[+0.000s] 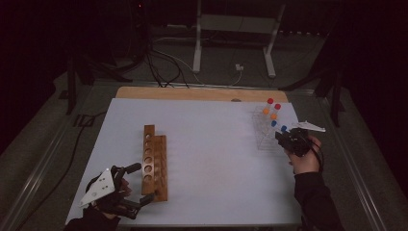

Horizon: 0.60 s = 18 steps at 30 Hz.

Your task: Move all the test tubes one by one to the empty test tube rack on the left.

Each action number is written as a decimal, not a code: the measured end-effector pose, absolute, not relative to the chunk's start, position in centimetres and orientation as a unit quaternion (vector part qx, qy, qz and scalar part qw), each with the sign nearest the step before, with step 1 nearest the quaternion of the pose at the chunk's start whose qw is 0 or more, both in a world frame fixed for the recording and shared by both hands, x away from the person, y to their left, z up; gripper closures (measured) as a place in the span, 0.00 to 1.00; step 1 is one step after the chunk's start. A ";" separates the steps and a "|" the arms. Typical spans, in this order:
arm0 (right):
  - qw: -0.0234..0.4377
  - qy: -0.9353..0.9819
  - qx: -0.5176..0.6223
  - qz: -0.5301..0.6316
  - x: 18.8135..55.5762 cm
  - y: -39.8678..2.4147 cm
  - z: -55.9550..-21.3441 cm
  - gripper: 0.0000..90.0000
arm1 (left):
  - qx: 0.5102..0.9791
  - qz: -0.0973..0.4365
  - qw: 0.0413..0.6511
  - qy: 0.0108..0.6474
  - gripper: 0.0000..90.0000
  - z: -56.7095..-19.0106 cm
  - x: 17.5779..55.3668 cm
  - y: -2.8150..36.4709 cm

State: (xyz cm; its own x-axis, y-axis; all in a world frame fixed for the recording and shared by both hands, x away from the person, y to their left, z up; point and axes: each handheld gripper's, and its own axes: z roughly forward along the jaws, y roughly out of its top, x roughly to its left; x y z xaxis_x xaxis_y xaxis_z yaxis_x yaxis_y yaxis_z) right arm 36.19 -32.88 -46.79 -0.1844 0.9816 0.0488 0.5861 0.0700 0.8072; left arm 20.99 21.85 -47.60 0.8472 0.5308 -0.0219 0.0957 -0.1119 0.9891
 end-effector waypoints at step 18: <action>0.307 0.688 0.550 0.361 35.9 -32.7 -45.2 0.85 | 0.727 0.167 0.632 0.210 0.01 -47.4 20.8 21.8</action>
State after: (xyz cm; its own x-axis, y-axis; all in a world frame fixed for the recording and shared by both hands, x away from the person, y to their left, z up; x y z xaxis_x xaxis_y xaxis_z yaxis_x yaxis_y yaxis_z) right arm 35.88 -32.71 -45.21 -0.2063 0.9782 -0.0248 0.5360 0.1342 0.8335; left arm 20.82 21.81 -47.43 0.8557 0.5171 -0.0222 0.0938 -0.1127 0.9892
